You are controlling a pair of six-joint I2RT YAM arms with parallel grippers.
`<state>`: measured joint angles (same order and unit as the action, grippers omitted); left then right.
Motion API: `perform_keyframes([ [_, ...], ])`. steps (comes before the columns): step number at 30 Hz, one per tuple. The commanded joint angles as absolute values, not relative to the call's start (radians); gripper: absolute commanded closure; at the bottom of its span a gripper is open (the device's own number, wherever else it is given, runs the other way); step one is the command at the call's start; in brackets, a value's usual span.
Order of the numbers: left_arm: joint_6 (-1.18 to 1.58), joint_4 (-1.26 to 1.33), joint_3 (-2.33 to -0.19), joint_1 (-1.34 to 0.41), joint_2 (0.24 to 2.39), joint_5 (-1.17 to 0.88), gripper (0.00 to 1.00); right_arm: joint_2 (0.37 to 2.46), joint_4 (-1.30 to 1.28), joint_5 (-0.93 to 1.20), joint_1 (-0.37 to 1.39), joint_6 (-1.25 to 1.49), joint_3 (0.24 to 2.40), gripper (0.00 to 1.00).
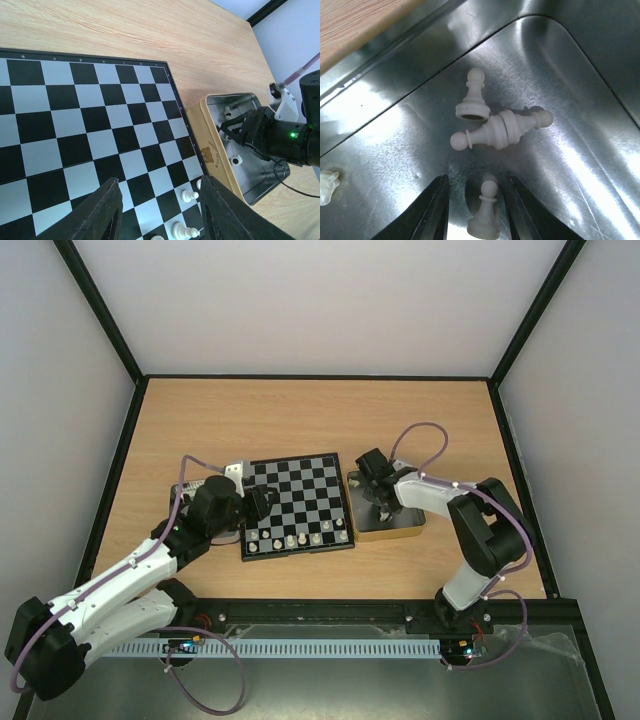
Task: Set up the chess pieces on the board
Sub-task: Pick up the chess piece from the storage box, then place the chess piece on the chessboard.
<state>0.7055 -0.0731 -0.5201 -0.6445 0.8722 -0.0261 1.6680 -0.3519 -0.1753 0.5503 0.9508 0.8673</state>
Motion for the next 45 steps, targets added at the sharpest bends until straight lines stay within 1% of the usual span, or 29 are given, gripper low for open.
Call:
perform_keyframes([
  [1,0.697,-0.054,-0.500,-0.637,0.873,-0.033,0.55,1.631,-0.380,-0.177,0.560,0.973,0.818,0.69],
  [5,0.699,-0.052,-0.497,-0.637,0.872,-0.035,0.55,1.610,-0.393,-0.166,0.561,0.965,0.802,0.70],
  [11,0.703,-0.051,-0.492,-0.636,0.870,-0.038,0.55,1.577,-0.409,-0.166,0.563,0.959,0.787,0.74],
  [13,0.705,-0.049,-0.491,-0.635,0.871,-0.040,0.55,1.575,-0.405,-0.168,0.563,0.956,0.780,0.78],
  [15,0.705,-0.049,-0.491,-0.635,0.871,-0.040,0.55,1.584,-0.398,-0.169,0.563,0.951,0.778,0.84],
  [18,0.705,-0.050,-0.492,-0.635,0.871,-0.042,0.55,1.597,-0.388,-0.168,0.563,0.943,0.775,0.89],
  [23,0.708,-0.057,-0.504,-0.635,0.870,-0.049,0.54,1.556,-0.348,-0.176,0.563,0.896,0.769,0.89],
  [26,0.710,-0.061,-0.523,-0.634,0.870,-0.071,0.53,1.475,-0.293,-0.184,0.563,0.833,0.754,0.87],
  [29,0.713,-0.062,-0.561,-0.630,0.885,-0.135,0.49,1.377,-0.223,-0.150,0.563,0.731,0.736,0.87],
  [32,0.717,-0.061,-0.623,-0.625,0.920,-0.230,0.45,1.254,-0.118,-0.030,0.563,0.642,0.699,0.87],
  [36,0.745,-0.063,-0.724,-0.619,0.975,-0.356,0.38,1.133,-0.013,0.231,0.563,0.524,0.674,0.87],
  [41,0.838,-0.033,-0.822,-0.593,1.029,-0.520,0.34,1.030,0.117,0.590,0.563,0.462,0.678,0.87],
  [45,0.964,0.080,-0.842,-0.579,1.049,-0.655,0.31,1.003,0.181,0.821,0.563,0.442,0.708,0.86],
])
